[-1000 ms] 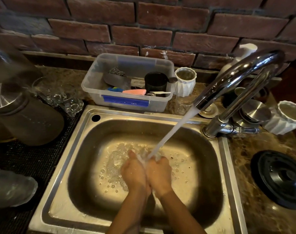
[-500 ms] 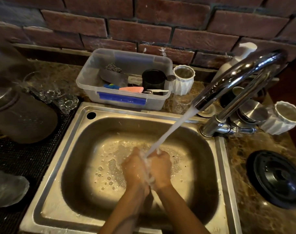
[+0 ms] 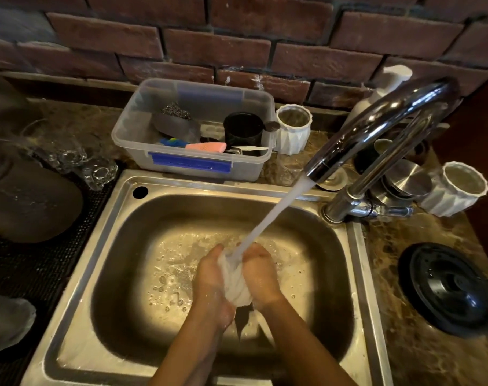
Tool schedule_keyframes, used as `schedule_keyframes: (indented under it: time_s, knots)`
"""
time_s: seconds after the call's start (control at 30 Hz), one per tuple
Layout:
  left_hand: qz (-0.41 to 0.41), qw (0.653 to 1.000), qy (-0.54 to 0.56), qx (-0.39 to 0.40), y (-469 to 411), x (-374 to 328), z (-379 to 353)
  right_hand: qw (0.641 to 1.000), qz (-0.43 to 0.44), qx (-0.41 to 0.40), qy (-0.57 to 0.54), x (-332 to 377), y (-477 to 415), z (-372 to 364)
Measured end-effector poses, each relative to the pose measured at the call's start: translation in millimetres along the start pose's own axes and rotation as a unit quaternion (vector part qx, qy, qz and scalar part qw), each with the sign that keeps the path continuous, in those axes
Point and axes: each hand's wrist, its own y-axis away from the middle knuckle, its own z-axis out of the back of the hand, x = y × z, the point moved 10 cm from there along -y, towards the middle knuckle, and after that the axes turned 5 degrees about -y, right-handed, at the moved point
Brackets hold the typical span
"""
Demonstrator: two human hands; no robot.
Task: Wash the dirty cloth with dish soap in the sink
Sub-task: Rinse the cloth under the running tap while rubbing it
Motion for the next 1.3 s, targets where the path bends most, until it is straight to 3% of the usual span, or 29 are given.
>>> schedule_keyframes:
  time_s: [0.1, 0.17, 0.33, 0.53, 0.7, 0.77, 0.87, 1.0, 1.1, 1.17, 1.3]
  knots:
    - [0.018, 1.000, 0.025, -0.003, -1, 2, 3, 0.984, -0.137, 0.068, -0.091, -34, 1, -7]
    - [0.038, 0.998, 0.059, 0.002, -5, 5, 5, 0.976, -0.180, 0.078, -0.096, -49, 4, -6]
    - [0.002, 0.998, 0.025, -0.057, -8, 11, 18, 0.992, -0.042, -0.043, -0.109, -27, 5, 22]
    - [-0.067, 0.987, -0.071, -0.126, -6, 7, 26, 0.993, 0.109, -0.031, -0.033, 3, 39, 6]
    - [0.013, 0.999, -0.031, -0.024, -7, 14, 10, 0.993, 0.121, 0.000, 0.001, -2, 31, -5]
    - [-0.004, 0.998, -0.047, -0.036, -10, 10, 13, 0.992, 0.121, -0.002, 0.031, 0, 28, -2]
    - [-0.062, 0.993, -0.052, -0.091, 1, -5, 19, 0.990, 0.102, -0.079, 0.057, 6, 17, 20]
    - [-0.082, 0.986, -0.072, -0.128, 3, -9, 31, 0.992, 0.105, -0.009, 0.075, 14, 36, -18]
    - [-0.052, 0.983, -0.110, -0.134, 12, 2, 33, 0.993, 0.089, -0.037, 0.069, 13, 27, -6]
    - [-0.029, 0.989, -0.069, -0.124, 16, 6, 31, 0.992, 0.076, -0.056, 0.080, 11, 19, 1]
    - [-0.072, 0.987, -0.068, -0.127, 5, -4, 37, 0.988, 0.107, -0.002, 0.110, 10, 40, -27]
